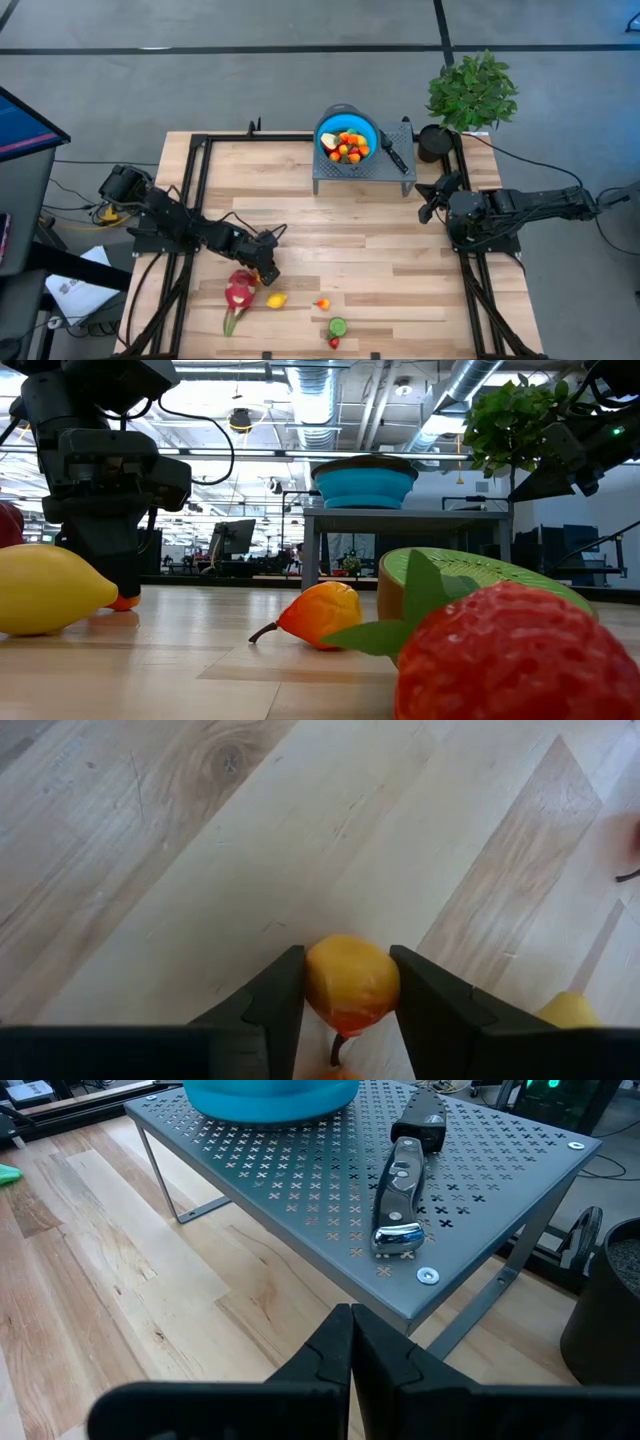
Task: Pick & Place Fruit
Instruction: Put the yellow pear into the strainer bowl
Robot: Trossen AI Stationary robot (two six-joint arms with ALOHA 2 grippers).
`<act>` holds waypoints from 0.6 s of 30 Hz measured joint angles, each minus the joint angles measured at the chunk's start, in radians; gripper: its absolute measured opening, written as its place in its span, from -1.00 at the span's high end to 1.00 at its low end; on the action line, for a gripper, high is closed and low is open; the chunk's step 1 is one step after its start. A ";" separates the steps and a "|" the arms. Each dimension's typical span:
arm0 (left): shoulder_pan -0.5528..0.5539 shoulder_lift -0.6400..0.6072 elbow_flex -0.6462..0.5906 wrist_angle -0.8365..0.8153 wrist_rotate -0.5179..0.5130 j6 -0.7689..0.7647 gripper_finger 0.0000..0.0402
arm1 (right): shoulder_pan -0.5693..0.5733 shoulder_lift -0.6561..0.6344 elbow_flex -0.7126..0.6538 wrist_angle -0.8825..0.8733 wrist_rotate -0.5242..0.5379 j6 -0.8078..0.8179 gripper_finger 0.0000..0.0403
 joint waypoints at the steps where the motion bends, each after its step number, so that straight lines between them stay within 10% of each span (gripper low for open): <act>1: 0.000 0.000 0.000 0.001 0.000 0.000 0.33 | 0.000 0.000 0.000 0.000 0.000 0.000 1.00; 18: 0.002 0.000 0.000 0.009 -0.043 0.003 0.32 | 0.000 0.000 0.000 0.000 -0.001 0.001 1.00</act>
